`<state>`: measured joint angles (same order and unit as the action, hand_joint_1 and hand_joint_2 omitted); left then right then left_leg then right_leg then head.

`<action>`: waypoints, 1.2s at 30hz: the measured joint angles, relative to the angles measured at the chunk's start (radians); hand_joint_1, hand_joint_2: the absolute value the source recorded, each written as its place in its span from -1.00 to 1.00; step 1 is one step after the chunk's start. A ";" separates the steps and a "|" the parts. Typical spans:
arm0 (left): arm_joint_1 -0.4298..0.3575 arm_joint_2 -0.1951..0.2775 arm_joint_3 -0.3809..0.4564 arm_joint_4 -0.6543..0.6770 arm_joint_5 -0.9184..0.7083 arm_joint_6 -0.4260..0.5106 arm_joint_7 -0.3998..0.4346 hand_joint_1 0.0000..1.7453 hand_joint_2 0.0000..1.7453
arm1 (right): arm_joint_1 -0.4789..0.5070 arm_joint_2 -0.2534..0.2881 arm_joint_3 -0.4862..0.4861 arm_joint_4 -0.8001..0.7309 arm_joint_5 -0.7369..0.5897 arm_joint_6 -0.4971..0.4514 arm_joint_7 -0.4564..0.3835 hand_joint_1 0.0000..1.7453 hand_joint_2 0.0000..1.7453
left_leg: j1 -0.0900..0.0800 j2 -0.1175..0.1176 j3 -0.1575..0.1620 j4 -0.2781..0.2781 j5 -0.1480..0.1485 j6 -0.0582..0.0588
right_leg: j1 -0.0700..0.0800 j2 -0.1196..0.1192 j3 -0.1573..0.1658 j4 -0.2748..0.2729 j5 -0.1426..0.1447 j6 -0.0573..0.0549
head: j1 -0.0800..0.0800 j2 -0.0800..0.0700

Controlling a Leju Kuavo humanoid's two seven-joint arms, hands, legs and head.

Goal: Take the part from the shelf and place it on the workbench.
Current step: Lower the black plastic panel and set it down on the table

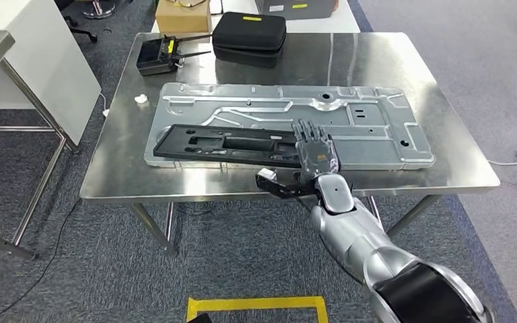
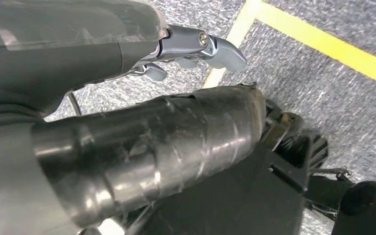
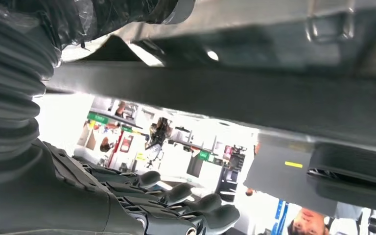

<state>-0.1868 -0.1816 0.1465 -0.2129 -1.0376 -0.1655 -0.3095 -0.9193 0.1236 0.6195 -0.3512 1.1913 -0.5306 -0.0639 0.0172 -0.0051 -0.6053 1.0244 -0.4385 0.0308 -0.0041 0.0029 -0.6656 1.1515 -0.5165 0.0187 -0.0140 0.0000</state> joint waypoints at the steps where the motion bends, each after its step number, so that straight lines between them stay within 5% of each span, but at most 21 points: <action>1: 0.000 0.000 0.000 0.000 0.000 0.000 0.003 -1.00 -1.00 | 0.001 -0.002 0.000 0.000 0.000 0.000 0.001 -1.00 1.00 | 0.000 0.000 -0.001 0.000 0.000 0.002 | -0.002 0.000 -0.030 0.065 -0.030 0.004 | 0.000 0.000; 3: 0.000 0.001 0.000 0.000 0.000 0.002 0.018 -1.00 -1.00 | 0.006 -0.006 -0.001 0.000 -0.002 0.000 0.001 -1.00 1.00 | 0.000 0.000 -0.002 0.001 0.001 0.003 | -0.003 -0.001 -0.071 0.150 -0.054 0.008 | 0.000 0.000; 4: 0.000 0.001 0.000 0.000 -0.001 0.003 0.026 -1.00 -1.00 | 0.007 -0.009 -0.002 0.000 -0.003 -0.001 0.001 -1.00 1.00 | -0.001 0.000 -0.002 0.001 0.001 0.003 | -0.003 -0.001 -0.067 0.141 -0.038 0.007 | 0.000 0.000; 8: -0.004 0.000 0.000 0.000 -0.001 0.006 0.041 -1.00 -1.00 | 0.004 -0.015 -0.011 -0.003 -0.006 -0.006 0.001 -1.00 1.00 | -0.004 -0.001 -0.002 0.002 0.003 -0.003 | 0.006 0.001 0.044 -0.090 0.073 -0.015 | 0.000 0.000; 12: -0.009 0.000 0.002 0.000 0.001 0.007 0.051 -1.00 -1.00 | 0.005 -0.019 -0.016 -0.004 -0.009 -0.014 0.000 -1.00 1.00 | -0.006 -0.001 -0.009 0.000 0.008 -0.023 | 0.008 0.000 0.055 -0.130 0.086 -0.031 | -0.001 0.000; 14: -0.010 0.001 0.002 0.000 0.000 0.009 0.053 -1.00 -1.00 | 0.006 -0.021 -0.018 -0.008 -0.014 -0.020 0.000 -1.00 1.00 | -0.007 -0.001 -0.025 0.041 -0.031 -0.031 | 0.002 -0.003 0.055 -0.143 0.099 -0.046 | -0.001 0.000; 17: -0.011 0.003 0.002 0.000 -0.002 0.011 0.054 -1.00 -1.00 | 0.012 -0.022 -0.022 -0.011 -0.020 -0.029 -0.004 -1.00 1.00 | -0.005 0.000 -0.088 0.216 -0.135 -0.038 | 0.002 -0.005 0.040 -0.145 0.111 -0.055 | -0.003 0.000; 19: -0.011 0.005 0.002 0.000 -0.002 0.012 0.054 -1.00 -1.00 | 0.019 -0.025 -0.025 -0.011 -0.024 -0.034 -0.009 -1.00 1.00 | -0.003 0.000 -0.090 0.255 -0.144 -0.043 | 0.002 -0.005 0.025 -0.137 0.118 -0.053 | -0.003 0.000; 22: -0.014 0.008 0.003 0.000 -0.002 0.013 0.054 -1.00 -1.00 | 0.021 -0.031 -0.031 -0.015 -0.030 -0.038 -0.014 -1.00 1.00 | -0.001 0.000 0.011 0.094 -0.081 -0.042 | 0.002 -0.004 -0.001 -0.115 0.124 -0.045 | -0.003 0.000; 24: -0.017 0.008 0.003 0.000 -0.003 0.015 0.054 -1.00 -1.00 | 0.021 -0.036 -0.037 -0.021 -0.035 -0.042 -0.018 -1.00 1.00 | -0.003 -0.002 0.047 0.023 -0.063 -0.033 | 0.005 -0.003 -0.014 -0.104 0.130 -0.035 | -0.002 0.000; 28: -0.018 0.009 0.005 0.000 -0.003 0.016 0.053 -1.00 -1.00 | 0.027 -0.044 -0.039 -0.024 -0.036 -0.049 -0.019 -1.00 1.00 | -0.004 -0.001 0.036 0.011 -0.038 -0.004 | 0.002 -0.002 -0.024 -0.099 0.131 -0.009 | -0.002 0.000; 30: -0.019 0.008 0.006 0.000 -0.003 0.017 0.053 -1.00 -1.00 | 0.028 -0.049 -0.039 -0.025 -0.036 -0.051 -0.019 -1.00 1.00 | 0.000 0.002 0.023 0.005 -0.019 0.008 | -0.003 -0.002 -0.050 -0.030 0.062 0.003 | -0.001 0.000; 33: -0.019 0.009 0.007 0.000 -0.003 0.017 0.053 -1.00 -1.00 | 0.033 -0.054 -0.040 -0.025 -0.035 -0.051 -0.017 -1.00 1.00 | -0.001 0.003 -0.006 0.005 0.002 0.010 | -0.008 -0.003 -0.096 0.142 -0.044 0.014 | -0.001 0.000; 34: -0.019 0.009 0.007 0.000 -0.003 0.017 0.053 -1.00 -1.00 | 0.036 -0.055 -0.040 -0.025 -0.035 -0.051 -0.017 -1.00 1.00 | -0.001 0.003 -0.016 0.006 0.008 0.010 | -0.010 -0.003 -0.088 0.160 -0.046 0.015 | -0.001 0.000; 36: -0.019 0.009 0.008 0.000 -0.003 0.017 0.051 -1.00 -1.00 | 0.038 -0.056 -0.040 -0.028 -0.035 -0.052 -0.017 -1.00 1.00 | -0.001 0.003 -0.030 0.006 0.019 0.006 | -0.010 -0.003 -0.016 0.085 -0.007 0.012 | -0.001 0.000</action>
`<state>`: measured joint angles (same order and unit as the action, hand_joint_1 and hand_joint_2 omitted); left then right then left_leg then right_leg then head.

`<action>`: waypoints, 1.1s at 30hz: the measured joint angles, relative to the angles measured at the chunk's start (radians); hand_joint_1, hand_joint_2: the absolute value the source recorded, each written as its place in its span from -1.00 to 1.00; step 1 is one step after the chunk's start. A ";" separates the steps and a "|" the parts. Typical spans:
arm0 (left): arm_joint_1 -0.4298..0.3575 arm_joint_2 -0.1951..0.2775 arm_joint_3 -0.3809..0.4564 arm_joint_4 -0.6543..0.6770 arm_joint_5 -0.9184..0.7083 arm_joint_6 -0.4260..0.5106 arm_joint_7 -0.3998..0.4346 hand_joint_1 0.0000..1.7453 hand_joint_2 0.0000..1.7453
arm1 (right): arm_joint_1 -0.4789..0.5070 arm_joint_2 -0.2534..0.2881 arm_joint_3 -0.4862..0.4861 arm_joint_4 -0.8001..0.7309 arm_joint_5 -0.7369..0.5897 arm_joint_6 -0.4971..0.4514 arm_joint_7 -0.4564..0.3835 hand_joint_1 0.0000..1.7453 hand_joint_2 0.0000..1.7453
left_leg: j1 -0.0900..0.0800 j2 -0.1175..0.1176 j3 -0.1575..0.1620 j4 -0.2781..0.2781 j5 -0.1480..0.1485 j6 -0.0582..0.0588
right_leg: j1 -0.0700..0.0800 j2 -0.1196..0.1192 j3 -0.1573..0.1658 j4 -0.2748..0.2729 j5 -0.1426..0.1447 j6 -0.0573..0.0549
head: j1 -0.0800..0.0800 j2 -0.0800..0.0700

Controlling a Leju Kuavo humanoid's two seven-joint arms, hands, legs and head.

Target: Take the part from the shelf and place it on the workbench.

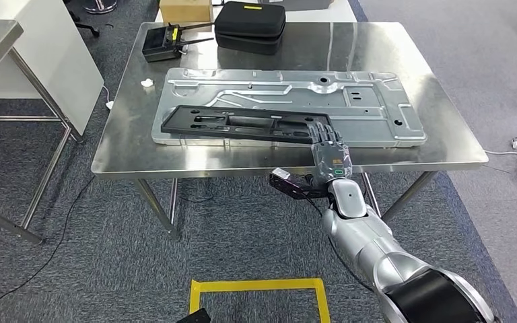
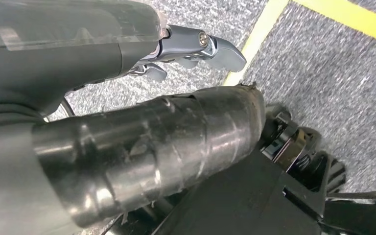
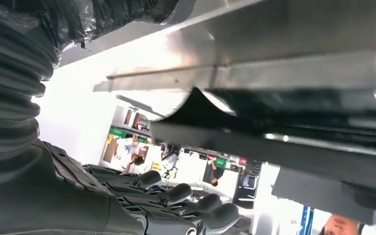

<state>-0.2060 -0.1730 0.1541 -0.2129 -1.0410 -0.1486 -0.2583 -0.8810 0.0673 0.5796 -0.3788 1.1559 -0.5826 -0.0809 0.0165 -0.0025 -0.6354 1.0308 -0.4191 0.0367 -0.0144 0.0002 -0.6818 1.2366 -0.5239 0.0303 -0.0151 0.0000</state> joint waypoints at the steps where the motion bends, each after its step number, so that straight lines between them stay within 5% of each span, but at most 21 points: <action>1: 0.000 0.000 0.000 0.000 0.000 0.000 -0.001 -1.00 -1.00 | -0.001 -0.001 0.000 -0.003 0.000 0.000 0.000 -1.00 1.00 | 0.000 0.000 -0.004 0.000 0.004 -0.003 | 0.001 0.000 0.051 -0.073 0.015 -0.005 | 0.000 0.000; 3: 0.000 0.000 0.000 0.000 0.000 0.000 -0.005 -1.00 -1.00 | -0.004 -0.003 -0.001 -0.010 0.000 -0.001 0.000 -1.00 1.00 | -0.001 0.000 -0.009 -0.001 0.013 -0.013 | 0.008 0.001 0.123 -0.183 0.027 -0.015 | 0.000 0.000; 7: 0.000 -0.001 0.000 0.000 -0.002 0.001 -0.013 -1.00 -1.00 | -0.006 -0.010 -0.003 -0.014 0.000 -0.002 0.000 -1.00 1.00 | 0.001 0.000 -0.014 -0.005 0.022 -0.039 | 0.011 -0.001 0.134 -0.226 0.045 -0.039 | 0.001 0.000; 10: 0.000 0.000 0.001 0.000 -0.002 0.001 -0.014 -1.00 -1.00 | -0.006 -0.011 -0.003 -0.016 0.000 -0.002 0.000 -1.00 1.00 | 0.000 -0.001 -0.062 0.111 -0.064 -0.048 | 0.008 -0.005 0.124 -0.242 0.069 -0.059 | 0.000 0.000; 12: 0.002 0.001 0.002 0.000 -0.001 0.001 -0.014 -1.00 -1.00 | -0.002 -0.012 -0.004 -0.016 0.000 -0.002 0.000 -1.00 1.00 | 0.001 -0.001 -0.107 0.241 -0.129 -0.052 | 0.011 -0.006 0.110 -0.238 0.077 -0.062 | -0.001 0.000; 13: 0.003 0.001 0.003 0.000 -0.001 0.001 -0.014 -1.00 -1.00 | 0.001 -0.013 -0.004 -0.016 0.000 -0.002 0.000 -1.00 1.00 | 0.001 -0.001 -0.114 0.273 -0.137 -0.053 | 0.013 -0.006 0.103 -0.235 0.079 -0.062 | -0.001 0.000; 14: 0.004 0.001 0.004 0.000 -0.001 0.001 -0.014 -1.00 -1.00 | 0.004 -0.014 -0.005 -0.016 0.000 -0.002 0.000 -1.00 1.00 | 0.001 -0.001 -0.102 0.268 -0.127 -0.052 | 0.014 -0.006 0.097 -0.231 0.081 -0.061 | -0.001 0.000; 17: 0.003 0.002 0.007 0.000 0.000 0.001 -0.014 -1.00 -1.00 | 0.006 -0.016 -0.007 -0.017 -0.002 -0.003 0.000 -1.00 1.00 | -0.001 -0.001 0.015 0.086 -0.056 -0.043 | 0.016 -0.005 0.083 -0.215 0.081 -0.057 | -0.001 0.000; 19: 0.002 0.002 0.009 0.000 0.000 0.002 -0.014 -1.00 -1.00 | 0.007 -0.019 -0.008 -0.017 -0.004 -0.003 0.000 -1.00 1.00 | -0.006 -0.001 0.059 0.007 -0.042 -0.034 | 0.018 -0.005 0.076 -0.208 0.082 -0.048 | -0.001 0.000; 23: 0.002 0.002 0.010 0.000 0.001 0.002 -0.015 -1.00 -1.00 | 0.010 -0.028 -0.010 -0.017 -0.004 -0.004 0.000 -1.00 1.00 | -0.002 0.000 0.059 -0.017 -0.030 -0.012 | 0.019 -0.002 0.067 -0.197 0.078 -0.026 | 0.000 0.000; 27: 0.002 0.002 0.011 0.000 0.003 0.002 -0.015 -1.00 -1.00 | 0.018 -0.041 -0.012 -0.017 -0.008 -0.009 0.000 -1.00 1.00 | 0.002 0.003 0.047 -0.026 -0.014 0.003 | 0.009 0.000 -0.023 0.010 -0.041 -0.006 | 0.000 0.000; 29: 0.003 0.002 0.011 0.000 0.004 0.002 -0.015 -1.00 -1.00 | 0.029 -0.044 -0.013 -0.017 -0.012 -0.013 -0.001 -1.00 1.00 | 0.002 0.003 0.040 -0.023 -0.010 0.002 | 0.002 0.000 -0.038 0.057 -0.046 0.000 | 0.000 0.000; 33: 0.004 0.002 0.012 0.000 0.005 0.002 -0.014 -1.00 -1.00 | 0.035 -0.052 -0.018 -0.020 -0.021 -0.026 -0.003 -1.00 1.00 | 0.000 0.002 0.032 -0.012 -0.007 -0.005 | 0.001 0.000 0.089 -0.168 0.055 -0.009 | 0.001 0.000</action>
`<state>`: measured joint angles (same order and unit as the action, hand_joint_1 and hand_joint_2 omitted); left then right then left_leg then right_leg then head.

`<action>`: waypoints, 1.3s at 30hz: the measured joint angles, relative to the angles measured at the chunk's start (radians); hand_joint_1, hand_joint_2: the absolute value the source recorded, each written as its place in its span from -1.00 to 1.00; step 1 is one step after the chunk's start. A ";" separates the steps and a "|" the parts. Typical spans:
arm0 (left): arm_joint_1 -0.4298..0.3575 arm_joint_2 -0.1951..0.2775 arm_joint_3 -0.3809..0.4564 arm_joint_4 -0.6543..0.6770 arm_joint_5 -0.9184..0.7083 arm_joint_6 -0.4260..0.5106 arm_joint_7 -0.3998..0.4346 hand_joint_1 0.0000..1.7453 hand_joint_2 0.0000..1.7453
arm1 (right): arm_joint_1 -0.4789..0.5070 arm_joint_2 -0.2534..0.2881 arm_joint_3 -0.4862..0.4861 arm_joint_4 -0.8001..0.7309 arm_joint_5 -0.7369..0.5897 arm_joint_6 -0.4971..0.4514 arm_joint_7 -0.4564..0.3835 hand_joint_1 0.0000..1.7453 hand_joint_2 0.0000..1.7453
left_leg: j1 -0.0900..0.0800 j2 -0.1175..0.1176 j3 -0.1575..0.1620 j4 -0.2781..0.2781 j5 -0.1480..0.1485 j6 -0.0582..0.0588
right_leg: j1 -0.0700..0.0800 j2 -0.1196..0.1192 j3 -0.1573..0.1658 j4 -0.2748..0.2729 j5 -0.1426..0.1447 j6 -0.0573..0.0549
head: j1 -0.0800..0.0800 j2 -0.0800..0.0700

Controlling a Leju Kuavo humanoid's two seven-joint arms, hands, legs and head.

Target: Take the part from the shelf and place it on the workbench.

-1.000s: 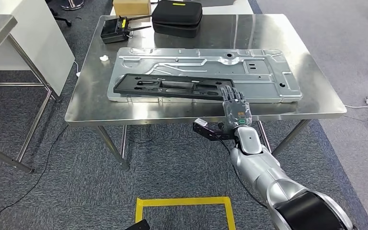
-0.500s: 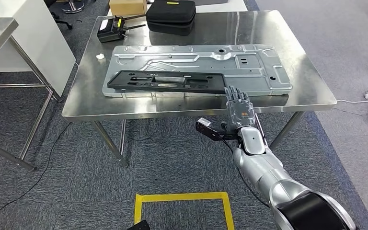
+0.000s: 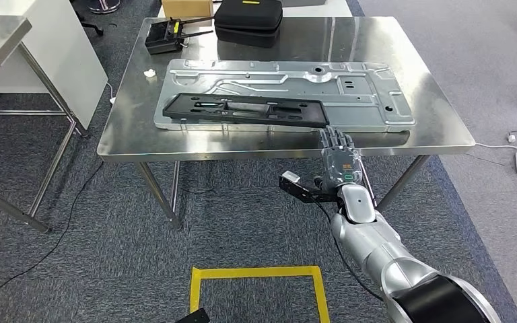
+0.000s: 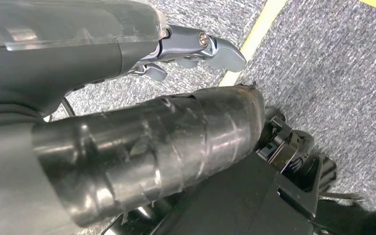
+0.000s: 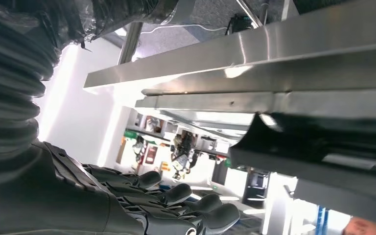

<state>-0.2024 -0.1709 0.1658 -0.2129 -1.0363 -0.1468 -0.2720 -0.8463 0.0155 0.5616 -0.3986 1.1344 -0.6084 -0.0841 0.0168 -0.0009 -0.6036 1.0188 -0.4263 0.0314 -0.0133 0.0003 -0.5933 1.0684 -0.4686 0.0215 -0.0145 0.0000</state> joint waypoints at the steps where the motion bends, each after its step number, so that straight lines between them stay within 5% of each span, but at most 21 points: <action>1: 0.000 0.000 0.000 0.000 0.000 0.000 0.000 -1.00 -1.00 | 0.001 -0.002 -0.002 -0.001 -0.002 -0.003 -0.002 -1.00 1.00 | -0.001 0.000 -0.003 0.001 0.002 -0.006 | 0.003 0.000 0.015 -0.033 0.007 -0.004 | 0.000 0.000; 5: 0.001 0.000 0.002 0.000 0.004 0.005 0.000 -1.00 -1.00 | 0.014 -0.009 -0.012 -0.005 -0.020 -0.019 -0.016 -1.00 1.00 | -0.001 0.000 -0.012 0.002 0.003 -0.030 | 0.003 -0.001 0.014 -0.059 0.021 -0.023 | 0.000 0.000; 7: 0.001 0.001 0.005 0.000 0.008 0.010 0.000 -1.00 -1.00 | 0.026 -0.012 -0.018 -0.011 -0.035 -0.039 -0.026 -1.00 1.00 | -0.001 -0.001 -0.039 0.065 -0.048 -0.038 | -0.002 -0.004 0.011 -0.072 0.035 -0.038 | -0.001 0.000; 9: 0.003 0.002 0.008 0.000 0.013 0.015 0.000 -1.00 -1.00 | 0.049 -0.014 -0.026 -0.015 -0.048 -0.059 -0.037 -1.00 1.00 | 0.000 -0.001 -0.087 0.193 -0.122 -0.042 | 0.002 -0.005 0.002 -0.072 0.041 -0.044 | -0.001 0.000; 11: 0.008 0.004 0.012 0.000 0.017 0.017 0.000 -1.00 -1.00 | 0.081 -0.016 -0.034 -0.018 -0.057 -0.070 -0.044 -1.00 1.00 | 0.000 -0.001 -0.110 0.272 -0.149 -0.045 | 0.004 -0.006 -0.007 -0.068 0.046 -0.044 | -0.001 0.000; 12: 0.010 0.006 0.014 0.000 0.018 0.018 0.000 -1.00 -1.00 | 0.097 -0.018 -0.038 -0.020 -0.060 -0.072 -0.046 -1.00 1.00 | 0.000 -0.001 -0.095 0.258 -0.136 -0.044 | 0.005 -0.006 -0.011 -0.065 0.047 -0.043 | -0.001 0.000; 16: 0.012 0.010 0.022 0.000 0.020 0.024 0.000 -1.00 -1.00 | 0.137 -0.025 -0.060 -0.035 -0.068 -0.082 -0.050 -1.00 1.00 | -0.002 -0.001 0.033 0.032 -0.056 -0.033 | 0.008 -0.004 -0.032 -0.040 0.048 -0.031 | -0.001 0.000; 20: 0.016 0.012 0.025 0.000 0.021 0.026 -0.001 -1.00 -1.00 | 0.162 -0.033 -0.088 -0.047 -0.069 -0.084 -0.054 -1.00 1.00 | -0.006 -0.002 0.037 0.007 -0.043 -0.010 | 0.007 -0.002 -0.044 -0.033 0.053 -0.007 | 0.000 0.000; 22: 0.016 0.012 0.026 0.000 0.023 0.027 -0.001 -1.00 -1.00 | 0.172 -0.038 -0.103 -0.049 -0.070 -0.084 -0.058 -1.00 1.00 | -0.003 0.000 0.032 0.000 -0.031 0.005 | 0.003 -0.001 -0.063 0.015 0.011 0.004 | 0.000 0.000; 24: 0.016 0.013 0.027 0.000 0.025 0.029 -0.002 -1.00 -1.00 | 0.186 -0.040 -0.119 -0.050 -0.069 -0.084 -0.063 -1.00 1.00 | -0.004 0.002 0.021 0.000 -0.022 0.012 | 0.000 -0.001 -0.110 0.135 -0.065 0.014 | 0.000 0.000; 26: 0.019 0.013 0.029 0.000 0.028 0.030 -0.002 -1.00 -1.00 | 0.208 -0.041 -0.134 -0.051 -0.068 -0.084 -0.068 -1.00 1.00 | -0.004 0.001 0.010 0.000 -0.015 0.012 | -0.001 -0.001 -0.142 0.231 -0.105 0.018 | 0.000 0.000; 28: 0.023 0.013 0.031 0.000 0.030 0.031 -0.002 -1.00 -1.00 | 0.231 -0.042 -0.151 -0.054 -0.068 -0.084 -0.073 -1.00 1.00 | -0.005 -0.001 0.003 0.002 -0.010 0.010 | -0.001 -0.001 -0.102 0.185 -0.075 0.015 | 0.000 0.000; 30: 0.023 0.013 0.032 0.000 0.033 0.033 -0.002 -1.00 -1.00 | 0.244 -0.042 -0.165 -0.059 -0.066 -0.084 -0.081 -1.00 1.00 | -0.006 -0.001 0.000 0.003 -0.007 0.006 | 0.003 -0.001 -0.016 0.043 -0.025 0.004 | 0.000 0.000; 32: 0.022 0.013 0.033 0.000 0.036 0.036 -0.003 -1.00 -1.00 | 0.256 -0.042 -0.179 -0.065 -0.060 -0.084 -0.087 -1.00 1.00 | -0.008 0.000 -0.003 0.003 -0.002 -0.003 | 0.009 -0.001 0.029 -0.042 -0.007 -0.005 | 0.000 0.000; 36: 0.024 0.014 0.039 0.000 0.040 0.042 -0.003 -1.00 -1.00 | 0.296 -0.039 -0.198 -0.071 -0.050 -0.084 -0.097 -1.00 1.00 | -0.007 -0.001 -0.011 0.010 -0.007 -0.025 | 0.008 -0.005 0.030 -0.063 0.007 -0.024 | 0.000 0.000; 39: 0.026 0.015 0.047 0.000 0.042 0.047 -0.004 -1.00 -1.00 | 0.326 -0.032 -0.217 -0.072 -0.039 -0.084 -0.105 -1.00 1.00 | -0.005 -0.001 -0.062 0.141 -0.104 -0.038 | 0.004 -0.009 0.020 -0.074 0.024 -0.041 | -0.001 0.000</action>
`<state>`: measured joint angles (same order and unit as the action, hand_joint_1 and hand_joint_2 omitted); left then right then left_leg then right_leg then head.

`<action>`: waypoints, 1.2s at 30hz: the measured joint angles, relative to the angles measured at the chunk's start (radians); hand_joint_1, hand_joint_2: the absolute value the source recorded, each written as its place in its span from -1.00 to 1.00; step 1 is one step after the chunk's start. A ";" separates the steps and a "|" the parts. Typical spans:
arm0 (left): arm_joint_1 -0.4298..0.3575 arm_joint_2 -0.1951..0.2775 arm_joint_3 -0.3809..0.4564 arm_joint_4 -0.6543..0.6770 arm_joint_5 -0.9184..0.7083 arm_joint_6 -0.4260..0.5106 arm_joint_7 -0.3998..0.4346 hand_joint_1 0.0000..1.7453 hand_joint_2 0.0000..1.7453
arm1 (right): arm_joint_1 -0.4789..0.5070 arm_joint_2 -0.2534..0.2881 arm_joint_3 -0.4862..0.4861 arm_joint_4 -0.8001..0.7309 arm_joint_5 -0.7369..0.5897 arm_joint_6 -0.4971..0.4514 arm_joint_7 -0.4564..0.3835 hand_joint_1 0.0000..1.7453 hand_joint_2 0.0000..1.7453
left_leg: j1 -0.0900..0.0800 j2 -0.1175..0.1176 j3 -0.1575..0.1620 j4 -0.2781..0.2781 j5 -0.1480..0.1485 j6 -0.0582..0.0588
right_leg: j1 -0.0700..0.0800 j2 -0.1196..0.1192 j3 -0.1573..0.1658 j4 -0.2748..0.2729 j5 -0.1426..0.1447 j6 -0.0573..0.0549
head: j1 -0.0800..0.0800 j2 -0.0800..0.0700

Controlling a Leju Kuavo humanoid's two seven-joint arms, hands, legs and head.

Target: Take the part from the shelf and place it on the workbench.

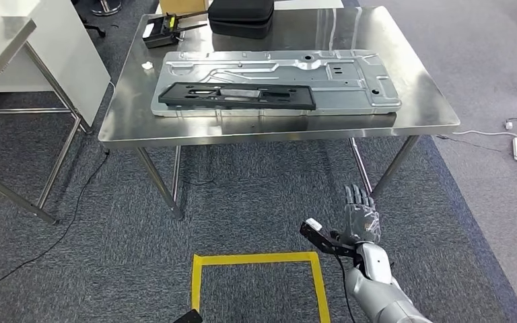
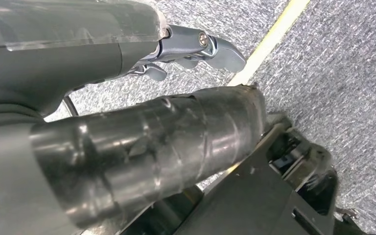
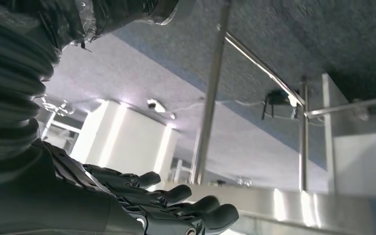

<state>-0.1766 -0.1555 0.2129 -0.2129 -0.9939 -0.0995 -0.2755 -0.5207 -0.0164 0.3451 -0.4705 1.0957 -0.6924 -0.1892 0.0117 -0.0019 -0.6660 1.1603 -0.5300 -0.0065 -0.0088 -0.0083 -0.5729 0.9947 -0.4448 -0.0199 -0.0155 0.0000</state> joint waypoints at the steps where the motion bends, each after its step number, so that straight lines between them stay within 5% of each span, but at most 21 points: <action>1: 0.001 0.000 0.002 0.000 0.001 0.001 0.000 -1.00 -1.00 | 0.012 0.003 -0.007 0.000 0.004 0.000 -0.003 -1.00 1.00 | 0.001 0.000 -0.023 0.064 -0.034 -0.003 | 0.001 -0.001 -0.006 0.002 0.003 -0.002 | 0.000 0.000; 3: 0.005 0.001 0.005 0.000 0.005 0.004 -0.001 -1.00 -1.00 | 0.039 0.010 -0.023 0.001 0.012 0.000 -0.010 -1.00 1.00 | 0.001 0.000 -0.032 0.119 -0.051 -0.008 | 0.002 -0.001 -0.018 0.008 0.007 -0.001 | 0.000 0.000; 6: 0.008 0.004 0.010 0.000 0.013 0.009 -0.005 -1.00 -1.00 | 0.074 0.018 -0.059 0.007 0.019 0.000 -0.020 -1.00 1.00 | 0.003 0.000 0.063 -0.029 0.013 -0.007 | 0.001 -0.001 -0.035 0.027 0.007 0.006 | 0.000 0.000; 8: 0.009 0.006 0.015 0.000 0.018 0.015 -0.010 -1.00 -1.00 | 0.094 0.023 -0.089 0.012 0.022 0.000 -0.026 -1.00 1.00 | 0.002 -0.002 0.106 -0.113 0.033 0.003 | 0.005 -0.001 -0.046 0.041 0.007 0.015 | 0.000 0.000; 12: 0.020 0.007 0.027 0.000 0.027 0.021 -0.016 -1.00 -1.00 | 0.143 0.027 -0.137 0.030 0.026 0.000 -0.032 -1.00 1.00 | 0.000 -0.002 0.104 -0.126 0.047 0.031 | 0.005 0.002 -0.055 0.051 0.006 0.036 | 0.001 0.000; 14: 0.022 0.007 0.031 0.000 0.032 0.022 -0.017 -1.00 -1.00 | 0.161 0.028 -0.156 0.048 0.031 0.000 -0.032 -1.00 1.00 | 0.002 0.000 0.096 -0.130 0.058 0.046 | 0.002 0.004 -0.081 0.113 -0.047 0.047 | 0.001 0.000; 16: 0.024 0.008 0.034 0.000 0.036 0.024 -0.018 -1.00 -1.00 | 0.179 0.030 -0.171 0.068 0.037 0.001 -0.031 -1.00 1.00 | 0.000 0.001 0.084 -0.130 0.065 0.054 | 0.000 0.004 -0.128 0.238 -0.124 0.054 | 0.001 0.000; 18: 0.029 0.008 0.039 0.000 0.040 0.026 -0.019 -1.00 -1.00 | 0.201 0.031 -0.185 0.090 0.041 0.001 -0.029 -1.00 1.00 | -0.003 0.001 0.074 -0.130 0.072 0.055 | -0.001 0.004 -0.148 0.314 -0.152 0.055 | 0.001 0.000; 20: 0.034 0.009 0.046 0.000 0.045 0.029 -0.019 -1.00 -1.00 | 0.222 0.032 -0.197 0.111 0.038 0.002 -0.024 -1.00 1.00 | -0.005 -0.001 0.069 -0.130 0.078 0.054 | 0.000 0.005 -0.094 0.245 -0.114 0.047 | 0.001 0.000; 22: 0.036 0.009 0.052 0.000 0.051 0.031 -0.020 -1.00 -1.00 | 0.236 0.034 -0.210 0.127 0.031 0.004 -0.019 -1.00 1.00 | -0.008 0.000 0.067 -0.130 0.082 0.049 | 0.007 0.004 -0.009 0.103 -0.070 0.030 | 0.001 0.000; 24: 0.036 0.009 0.057 0.000 0.055 0.034 -0.021 -1.00 -1.00 | 0.246 0.036 -0.222 0.140 0.026 0.011 -0.011 -1.00 1.00 | -0.009 0.002 0.065 -0.130 0.087 0.041 | 0.014 0.004 0.030 0.029 -0.056 0.018 | 0.001 0.000; 28: 0.039 0.010 0.068 0.000 0.065 0.037 -0.025 -1.00 -1.00 | 0.278 0.042 -0.243 0.163 0.022 0.039 0.015 -1.00 1.00 | -0.009 0.003 0.057 -0.122 0.078 0.018 | 0.009 0.000 0.030 0.002 -0.032 0.003 | 0.001 0.000; 32: 0.044 0.013 0.081 0.000 0.072 0.040 -0.028 -1.00 -1.00 | 0.306 0.048 -0.260 0.180 0.014 0.057 0.023 -1.00 1.00 | -0.004 0.002 -0.020 0.090 -0.061 -0.001 | 0.004 -0.003 0.008 -0.005 -0.009 -0.006 | 0.000 0.000; 33: 0.046 0.014 0.082 0.000 0.072 0.040 -0.029 -1.00 -1.00 | 0.312 0.049 -0.263 0.184 0.011 0.059 0.023 -1.00 1.00 | -0.003 0.002 -0.026 0.123 -0.074 -0.004 | 0.004 -0.004 0.001 0.000 -0.007 -0.005 | 0.000 0.000; 34: 0.048 0.015 0.084 0.000 0.073 0.041 -0.029 -1.00 -1.00 | 0.318 0.050 -0.266 0.187 0.009 0.060 0.023 -1.00 1.00 | -0.001 0.002 -0.015 0.120 -0.068 -0.006 | 0.004 -0.004 -0.007 0.005 -0.006 -0.003 | 0.000 0.000; 36: 0.050 0.016 0.086 0.000 0.076 0.042 -0.030 -1.00 -1.00 | 0.324 0.053 -0.272 0.193 0.000 0.065 0.023 -1.00 1.00 | 0.002 0.002 0.060 0.007 -0.021 -0.007 | 0.003 -0.003 -0.021 0.021 -0.005 0.001 | 0.000 0.000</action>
<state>-0.1269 -0.1391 0.2993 -0.2129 -0.9181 -0.0573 -0.3051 -0.1966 0.0364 0.0727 -0.2774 1.0961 -0.6271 -0.1667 0.0142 0.0002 -0.6060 1.1669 -0.5508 -0.0140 -0.0062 -0.0112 -0.5941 1.0157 -0.4496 -0.0193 -0.0157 0.0000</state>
